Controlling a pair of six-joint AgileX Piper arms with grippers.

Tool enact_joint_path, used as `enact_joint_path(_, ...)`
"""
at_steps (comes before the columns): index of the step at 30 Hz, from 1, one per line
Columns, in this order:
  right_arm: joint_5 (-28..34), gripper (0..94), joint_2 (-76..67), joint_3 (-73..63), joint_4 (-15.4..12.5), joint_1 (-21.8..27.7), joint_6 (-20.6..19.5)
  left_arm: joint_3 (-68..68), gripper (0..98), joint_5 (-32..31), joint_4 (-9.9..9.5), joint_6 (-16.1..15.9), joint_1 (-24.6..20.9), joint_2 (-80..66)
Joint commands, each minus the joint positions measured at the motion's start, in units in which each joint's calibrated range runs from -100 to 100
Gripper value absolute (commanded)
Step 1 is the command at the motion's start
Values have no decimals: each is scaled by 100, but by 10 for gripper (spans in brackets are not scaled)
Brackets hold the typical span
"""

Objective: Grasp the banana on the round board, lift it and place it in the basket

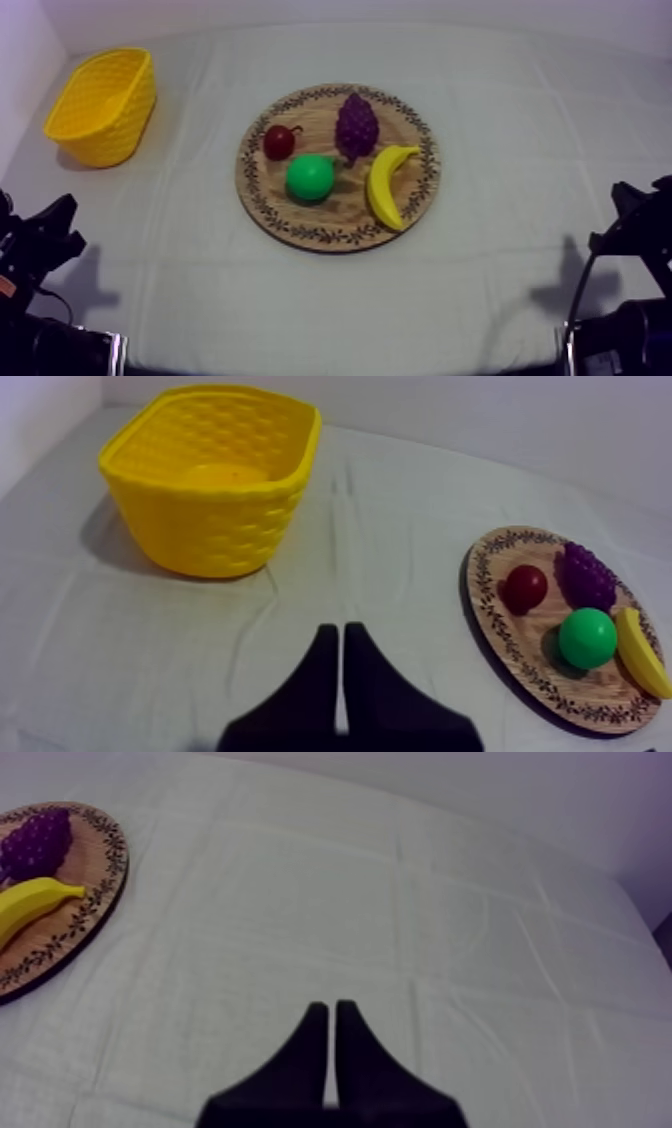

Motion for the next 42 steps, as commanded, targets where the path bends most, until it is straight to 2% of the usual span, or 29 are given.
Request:
enact_joint_path(1, 2, 6, -4, -3, 1, 1, -1, 2, 1, 4, -5, -2, -3, 0)
enact_joint_path(24, 2, 6, -4, -3, 1, 1, -1, 2, 1, 4, -5, -2, -3, 0)
enact_joint_path(30, 2, 6, -4, -3, 1, 1, 0, 69, 1, -251, -17, -220, -3, 0)
enact_joint_path(38, 2, 6, -4, -3, 1, 1, -2, 79, 1, -280, -16, -240, -13, 0)
enact_joint_path(42, 2, 6, -4, -3, 1, 1, 0, 45, 1, -140, -6, 181, -32, 20)
